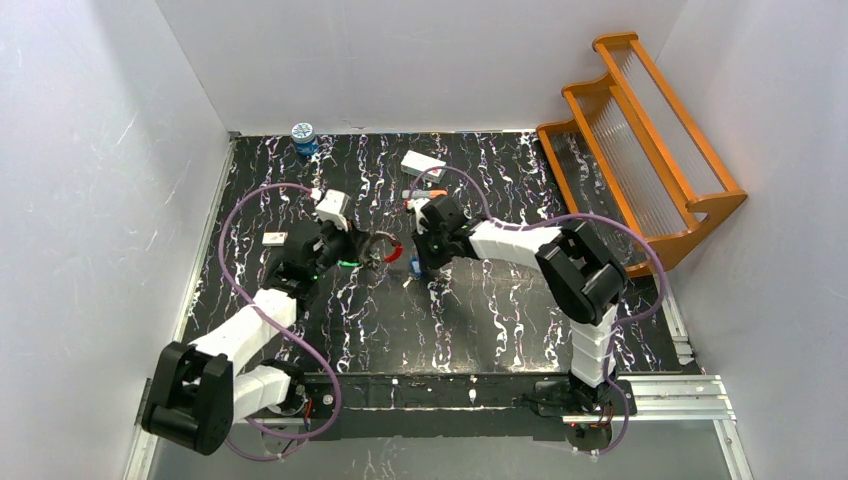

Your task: Put the keys on the keyring

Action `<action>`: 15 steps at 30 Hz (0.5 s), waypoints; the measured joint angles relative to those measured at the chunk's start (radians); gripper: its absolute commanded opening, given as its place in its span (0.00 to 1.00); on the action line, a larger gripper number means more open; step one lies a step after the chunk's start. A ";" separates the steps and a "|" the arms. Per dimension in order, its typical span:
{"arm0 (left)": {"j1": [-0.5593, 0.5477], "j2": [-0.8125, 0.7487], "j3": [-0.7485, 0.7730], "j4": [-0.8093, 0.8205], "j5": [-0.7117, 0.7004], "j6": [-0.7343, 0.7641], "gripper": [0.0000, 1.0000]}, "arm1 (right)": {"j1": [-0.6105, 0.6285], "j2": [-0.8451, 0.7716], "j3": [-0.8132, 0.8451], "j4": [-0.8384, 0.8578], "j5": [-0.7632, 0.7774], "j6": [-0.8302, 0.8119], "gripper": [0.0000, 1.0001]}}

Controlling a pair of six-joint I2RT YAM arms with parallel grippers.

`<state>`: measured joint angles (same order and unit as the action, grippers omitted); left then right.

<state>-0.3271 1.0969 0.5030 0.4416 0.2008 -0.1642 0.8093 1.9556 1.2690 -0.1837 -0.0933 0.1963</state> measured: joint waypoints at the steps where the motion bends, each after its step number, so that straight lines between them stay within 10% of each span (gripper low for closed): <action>1: -0.005 0.013 -0.008 0.016 0.015 -0.009 0.00 | -0.012 -0.014 -0.018 0.001 -0.013 0.013 0.41; 5: -0.057 0.062 -0.031 0.073 0.053 -0.037 0.00 | -0.065 -0.081 -0.085 0.002 -0.061 0.060 0.57; 15: -0.090 0.017 -0.063 0.114 -0.001 -0.045 0.00 | -0.090 -0.153 -0.159 0.065 -0.240 0.200 0.52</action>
<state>-0.4171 1.1137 0.4404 0.5560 0.2001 -0.2096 0.7197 1.8023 1.1103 -0.1188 -0.3332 0.3958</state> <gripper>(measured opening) 0.013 0.559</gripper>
